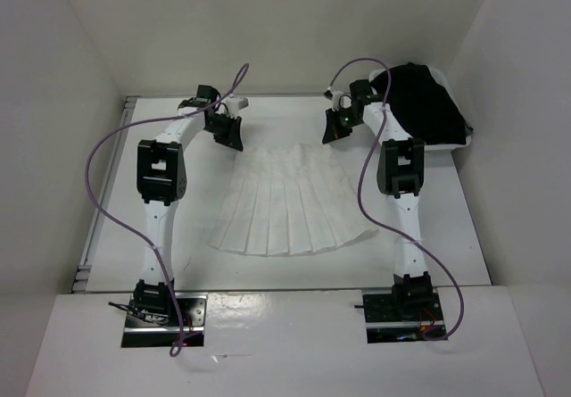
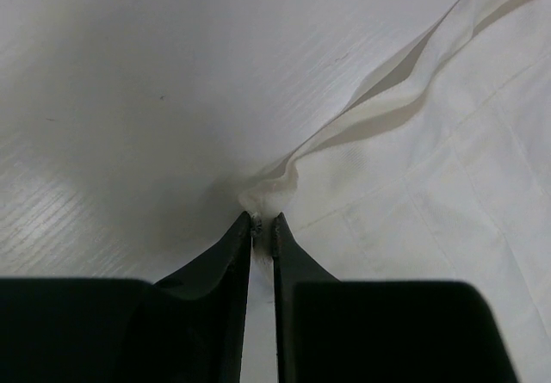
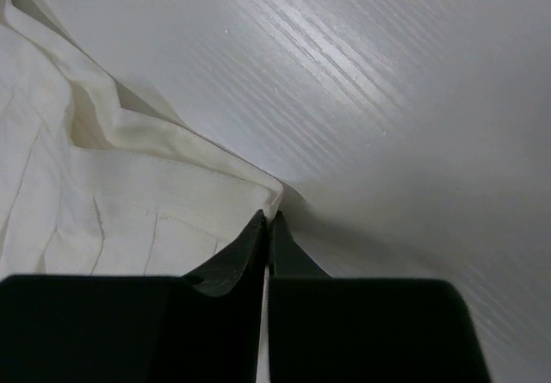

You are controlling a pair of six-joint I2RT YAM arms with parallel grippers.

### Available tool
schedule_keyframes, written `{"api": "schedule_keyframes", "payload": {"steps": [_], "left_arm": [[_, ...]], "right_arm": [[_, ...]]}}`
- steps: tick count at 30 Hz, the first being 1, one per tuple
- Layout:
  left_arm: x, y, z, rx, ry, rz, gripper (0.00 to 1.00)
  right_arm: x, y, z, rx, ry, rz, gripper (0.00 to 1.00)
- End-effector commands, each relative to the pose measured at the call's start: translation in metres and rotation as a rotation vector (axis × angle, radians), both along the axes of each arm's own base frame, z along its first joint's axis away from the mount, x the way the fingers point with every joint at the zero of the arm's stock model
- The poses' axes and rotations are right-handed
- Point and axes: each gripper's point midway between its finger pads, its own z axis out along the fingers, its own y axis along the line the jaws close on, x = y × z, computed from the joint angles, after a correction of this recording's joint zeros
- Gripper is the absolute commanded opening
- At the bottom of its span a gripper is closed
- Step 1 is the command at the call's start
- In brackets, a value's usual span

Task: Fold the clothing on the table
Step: Fold the skirt

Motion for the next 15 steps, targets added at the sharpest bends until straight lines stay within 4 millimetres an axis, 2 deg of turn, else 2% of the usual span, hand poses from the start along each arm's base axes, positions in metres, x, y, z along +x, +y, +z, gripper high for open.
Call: {"api": "schedule_keyframes", "payload": {"steps": [1,2,3,6,7,10,11,13,14,15], "left_arm": [[0.005,-0.006,-0.003,0.023,-0.018,-0.053,0.10],[0.007,-0.006,-0.003,0.023,-0.018,-0.053,0.07],[0.015,-0.007,0.013,0.020,-0.050,-0.053,0.06],[0.023,-0.008,0.027,0.018,-0.075,-0.052,0.06],[0.031,-0.009,0.043,0.014,-0.117,-0.052,0.06],[0.039,-0.010,0.056,0.011,-0.152,-0.051,0.04],[0.042,-0.012,0.070,-0.002,-0.185,-0.056,0.04],[0.046,-0.013,0.085,-0.008,-0.216,-0.049,0.04],[0.049,-0.013,0.090,-0.010,-0.232,-0.049,0.04],[0.054,-0.014,0.103,-0.013,-0.267,-0.049,0.04]], "right_arm": [[0.003,0.001,0.004,-0.021,-0.005,0.004,0.00],[0.006,0.000,0.007,-0.028,-0.018,0.000,0.00],[0.011,-0.001,0.014,-0.037,-0.036,-0.006,0.00],[0.019,-0.004,0.030,-0.047,-0.065,-0.035,0.00],[0.022,-0.003,0.047,-0.039,-0.092,-0.044,0.00],[0.033,-0.010,0.072,-0.070,-0.150,-0.098,0.00],[0.035,-0.007,0.090,-0.075,-0.188,-0.099,0.00],[0.040,-0.013,0.103,-0.100,-0.221,-0.135,0.00],[0.040,-0.009,0.117,-0.097,-0.247,-0.144,0.00],[0.042,-0.010,0.124,-0.103,-0.268,-0.152,0.00]]}}
